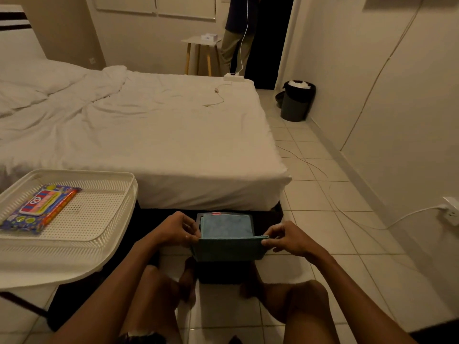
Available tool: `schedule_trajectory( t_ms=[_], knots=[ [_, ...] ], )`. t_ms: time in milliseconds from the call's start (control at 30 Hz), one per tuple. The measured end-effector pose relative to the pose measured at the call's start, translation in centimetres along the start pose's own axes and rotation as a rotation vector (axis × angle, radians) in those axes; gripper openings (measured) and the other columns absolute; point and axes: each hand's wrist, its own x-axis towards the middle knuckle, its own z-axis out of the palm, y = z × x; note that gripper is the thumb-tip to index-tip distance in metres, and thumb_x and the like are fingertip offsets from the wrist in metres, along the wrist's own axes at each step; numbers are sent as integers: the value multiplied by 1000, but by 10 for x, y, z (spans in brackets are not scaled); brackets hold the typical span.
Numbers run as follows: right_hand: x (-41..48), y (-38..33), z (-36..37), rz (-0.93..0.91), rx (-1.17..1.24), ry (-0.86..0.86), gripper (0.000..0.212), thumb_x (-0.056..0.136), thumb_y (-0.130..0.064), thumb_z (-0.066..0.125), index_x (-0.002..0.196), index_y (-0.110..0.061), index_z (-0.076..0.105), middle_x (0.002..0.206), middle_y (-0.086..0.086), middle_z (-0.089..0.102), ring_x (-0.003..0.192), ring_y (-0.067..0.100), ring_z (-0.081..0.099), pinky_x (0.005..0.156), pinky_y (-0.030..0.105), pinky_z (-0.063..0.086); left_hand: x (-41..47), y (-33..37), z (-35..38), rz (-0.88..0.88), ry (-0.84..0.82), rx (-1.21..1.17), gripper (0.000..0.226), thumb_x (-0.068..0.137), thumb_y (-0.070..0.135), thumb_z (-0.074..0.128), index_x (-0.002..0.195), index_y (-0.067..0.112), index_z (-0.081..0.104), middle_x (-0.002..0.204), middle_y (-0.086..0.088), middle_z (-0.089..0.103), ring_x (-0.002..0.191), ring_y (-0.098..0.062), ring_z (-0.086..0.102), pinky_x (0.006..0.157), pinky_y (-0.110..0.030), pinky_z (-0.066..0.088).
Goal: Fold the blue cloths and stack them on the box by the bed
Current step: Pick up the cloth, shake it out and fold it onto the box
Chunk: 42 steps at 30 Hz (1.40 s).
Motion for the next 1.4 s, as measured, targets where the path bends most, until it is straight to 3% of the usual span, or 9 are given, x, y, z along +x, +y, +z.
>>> schedule_trajectory(
  t_ms=[267,633,800,933,1067,1167,1300,1400],
  knots=[
    [38,23,8,77,29,80,7,91,-16,68,97,-15,72,90,-2,73,78,4,72,63,17,55,46,-22,11,-61,155,-72,7,77,3,78,81,8,77,76,-11,75,71,-18,71,61,-22,57],
    [182,77,5,181,-13,171,14,87,-16,74,100,-10,75,88,7,74,80,17,72,60,16,53,172,-77,16,-229,254,-198,12,74,5,81,73,15,76,71,-12,74,65,-13,67,67,-33,62],
    [225,112,18,234,-92,157,11,84,-18,77,94,-14,74,83,6,74,73,16,71,59,17,52,213,-105,27,-240,201,-150,14,72,6,83,71,18,76,48,10,66,48,4,61,57,-16,57],
    [232,124,25,263,-48,187,7,84,-19,77,89,-16,73,79,6,73,75,19,70,64,25,55,223,-118,35,-252,210,-140,11,71,8,84,77,16,80,67,-2,75,62,-6,69,67,-22,59],
    [230,122,19,257,15,173,6,86,-16,74,91,-15,71,80,6,72,75,17,70,56,19,51,227,-120,31,-279,200,-269,16,73,3,83,72,18,76,77,-14,76,72,-19,71,75,-32,60],
    [232,122,17,239,10,181,6,87,-17,73,93,-15,71,81,5,72,74,16,70,54,17,51,231,-119,29,-277,200,-260,20,73,3,82,69,21,75,69,-8,74,67,-14,70,73,-31,60],
    [236,128,26,210,-25,268,7,85,-20,76,87,-18,69,77,2,70,70,15,68,58,21,52,234,-115,39,-259,269,-164,15,73,6,83,72,20,77,63,5,71,57,-1,65,60,-13,55],
    [232,131,37,212,-87,374,16,83,-23,78,94,-20,66,74,-1,65,65,10,62,61,23,51,226,-106,52,-252,345,-80,17,71,7,83,85,15,78,72,1,72,69,-7,68,67,-22,58]
  ],
)
